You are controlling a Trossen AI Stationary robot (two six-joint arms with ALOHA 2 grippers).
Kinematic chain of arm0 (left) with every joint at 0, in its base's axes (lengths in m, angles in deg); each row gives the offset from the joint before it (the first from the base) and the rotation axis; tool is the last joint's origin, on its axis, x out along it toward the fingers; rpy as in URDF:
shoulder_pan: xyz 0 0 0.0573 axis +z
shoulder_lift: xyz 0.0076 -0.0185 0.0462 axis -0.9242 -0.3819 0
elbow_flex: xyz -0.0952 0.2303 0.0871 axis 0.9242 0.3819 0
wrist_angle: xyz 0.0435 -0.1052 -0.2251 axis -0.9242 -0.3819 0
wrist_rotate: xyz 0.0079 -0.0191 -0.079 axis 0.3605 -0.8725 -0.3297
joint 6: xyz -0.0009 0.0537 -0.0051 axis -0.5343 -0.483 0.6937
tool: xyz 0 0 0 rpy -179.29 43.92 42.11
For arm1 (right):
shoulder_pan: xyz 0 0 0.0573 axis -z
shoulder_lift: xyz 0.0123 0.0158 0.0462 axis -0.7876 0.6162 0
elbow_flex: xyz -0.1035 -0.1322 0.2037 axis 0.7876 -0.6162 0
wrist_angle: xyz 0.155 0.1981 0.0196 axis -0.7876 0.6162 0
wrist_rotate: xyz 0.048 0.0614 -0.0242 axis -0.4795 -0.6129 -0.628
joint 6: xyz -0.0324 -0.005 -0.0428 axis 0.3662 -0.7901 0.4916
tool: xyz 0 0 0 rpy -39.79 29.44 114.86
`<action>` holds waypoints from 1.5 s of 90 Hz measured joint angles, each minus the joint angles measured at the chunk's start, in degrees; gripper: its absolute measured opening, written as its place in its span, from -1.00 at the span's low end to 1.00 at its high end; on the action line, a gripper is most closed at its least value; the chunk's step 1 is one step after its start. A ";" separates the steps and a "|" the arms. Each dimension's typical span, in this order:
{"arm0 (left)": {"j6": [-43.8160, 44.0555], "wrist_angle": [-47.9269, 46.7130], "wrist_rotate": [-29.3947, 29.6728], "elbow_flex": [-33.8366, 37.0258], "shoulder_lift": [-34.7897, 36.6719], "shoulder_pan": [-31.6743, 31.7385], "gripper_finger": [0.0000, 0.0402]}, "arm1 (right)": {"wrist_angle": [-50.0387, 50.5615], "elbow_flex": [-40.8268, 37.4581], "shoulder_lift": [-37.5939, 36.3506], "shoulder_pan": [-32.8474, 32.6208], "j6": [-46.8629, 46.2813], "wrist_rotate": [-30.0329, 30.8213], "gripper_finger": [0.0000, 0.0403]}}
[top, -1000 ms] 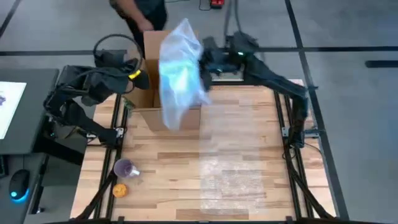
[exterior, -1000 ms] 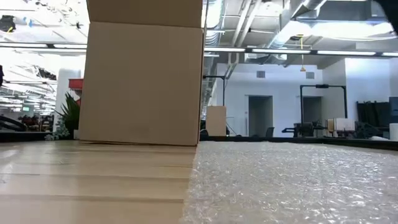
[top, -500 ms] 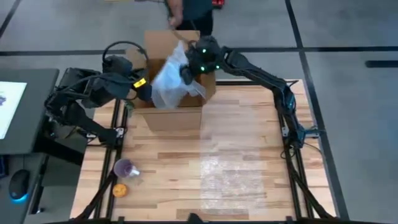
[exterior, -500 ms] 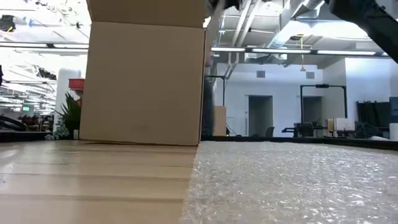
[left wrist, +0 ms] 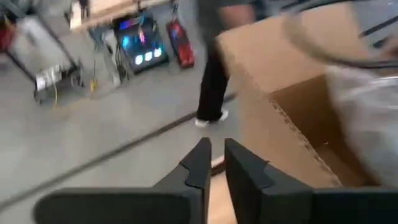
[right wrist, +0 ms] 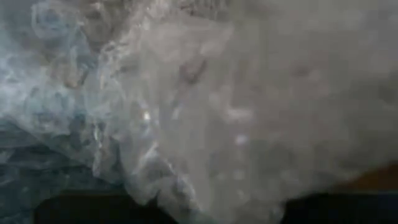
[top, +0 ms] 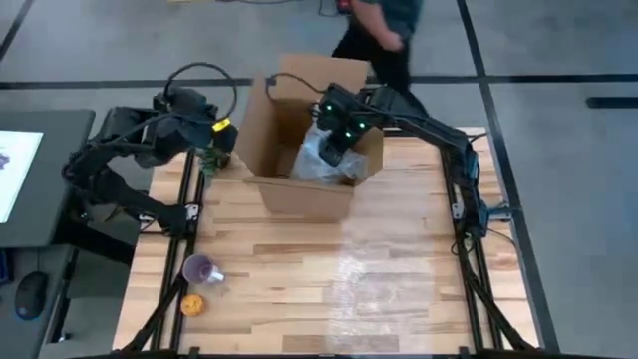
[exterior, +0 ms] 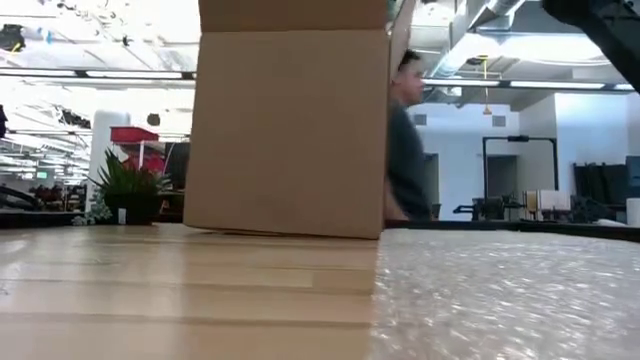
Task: Wrap mug
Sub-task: Put the wrapped blue mug into the box
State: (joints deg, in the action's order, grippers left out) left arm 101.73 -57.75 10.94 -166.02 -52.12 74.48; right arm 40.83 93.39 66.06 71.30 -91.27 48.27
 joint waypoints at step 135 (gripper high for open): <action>5.51 12.87 -10.34 11.35 0.06 -11.43 -0.33 | 7.36 -0.09 2.89 -12.48 -5.22 4.08 -0.89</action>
State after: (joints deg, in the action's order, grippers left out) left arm 107.24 -44.88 0.60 -154.67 -52.06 63.05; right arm 48.19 93.30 68.96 58.82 -96.49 52.35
